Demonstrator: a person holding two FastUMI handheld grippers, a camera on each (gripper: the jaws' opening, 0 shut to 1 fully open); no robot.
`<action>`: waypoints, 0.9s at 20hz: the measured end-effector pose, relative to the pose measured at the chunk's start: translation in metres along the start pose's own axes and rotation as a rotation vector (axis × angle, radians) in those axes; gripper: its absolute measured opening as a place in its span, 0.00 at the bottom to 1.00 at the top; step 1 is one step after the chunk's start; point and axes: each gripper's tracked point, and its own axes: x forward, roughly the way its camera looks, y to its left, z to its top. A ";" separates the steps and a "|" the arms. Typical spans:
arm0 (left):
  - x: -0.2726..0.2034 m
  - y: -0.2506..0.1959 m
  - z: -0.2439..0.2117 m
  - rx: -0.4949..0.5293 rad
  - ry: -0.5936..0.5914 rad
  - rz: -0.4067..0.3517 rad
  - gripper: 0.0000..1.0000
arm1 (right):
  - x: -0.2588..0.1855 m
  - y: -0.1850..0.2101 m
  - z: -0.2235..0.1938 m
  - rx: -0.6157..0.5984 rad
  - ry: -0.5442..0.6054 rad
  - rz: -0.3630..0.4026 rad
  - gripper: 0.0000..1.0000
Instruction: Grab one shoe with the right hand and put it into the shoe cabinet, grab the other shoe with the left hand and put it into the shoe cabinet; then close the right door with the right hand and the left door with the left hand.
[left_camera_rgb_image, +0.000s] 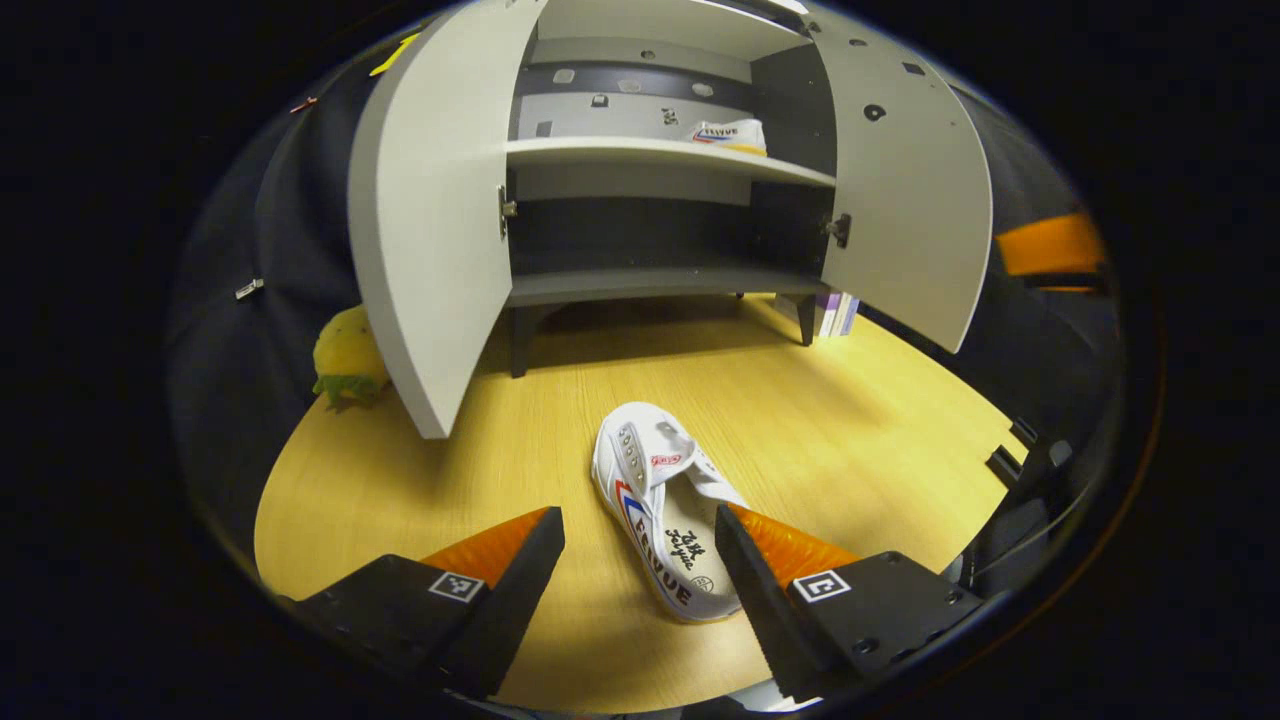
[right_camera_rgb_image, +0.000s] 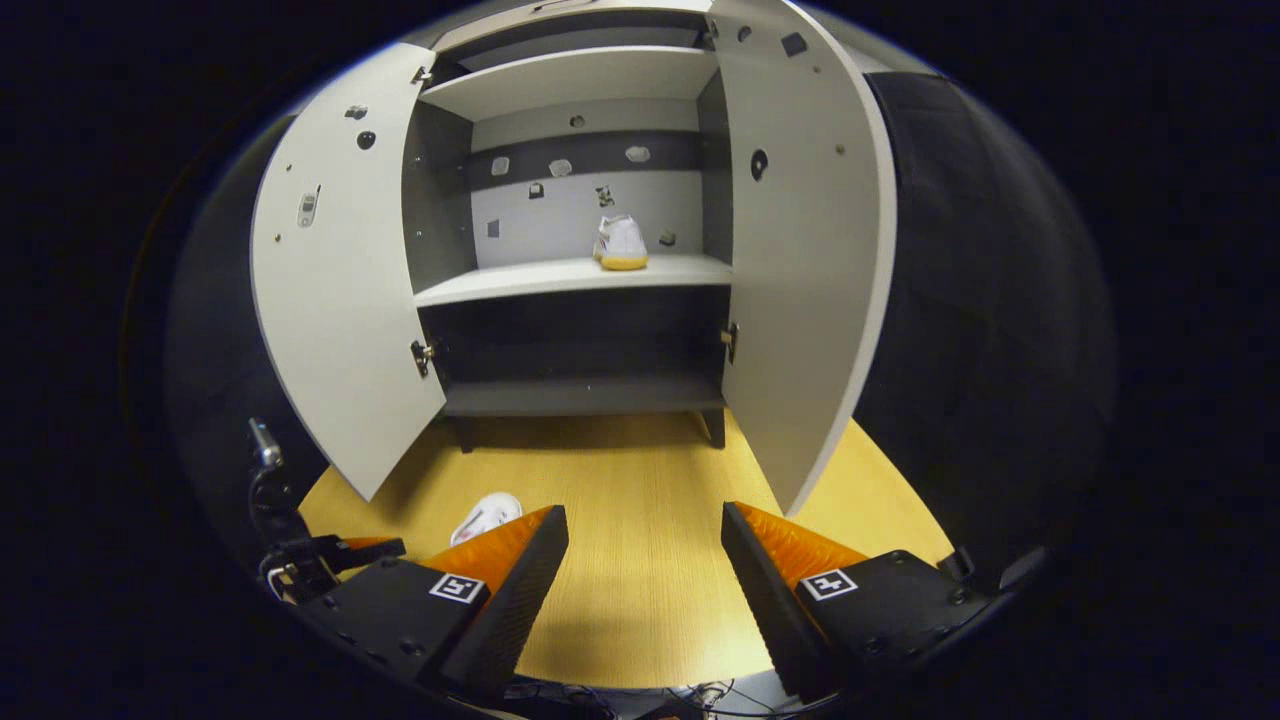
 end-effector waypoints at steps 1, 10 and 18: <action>0.010 0.002 -0.004 0.017 0.013 0.006 0.95 | -0.004 -0.008 -0.009 0.008 0.020 -0.021 0.99; 0.081 0.015 -0.011 0.077 0.072 0.052 0.65 | -0.037 -0.044 -0.033 0.010 0.061 -0.128 0.98; 0.098 0.037 -0.013 0.095 0.111 0.157 0.16 | -0.044 -0.071 -0.033 0.024 0.062 -0.176 0.99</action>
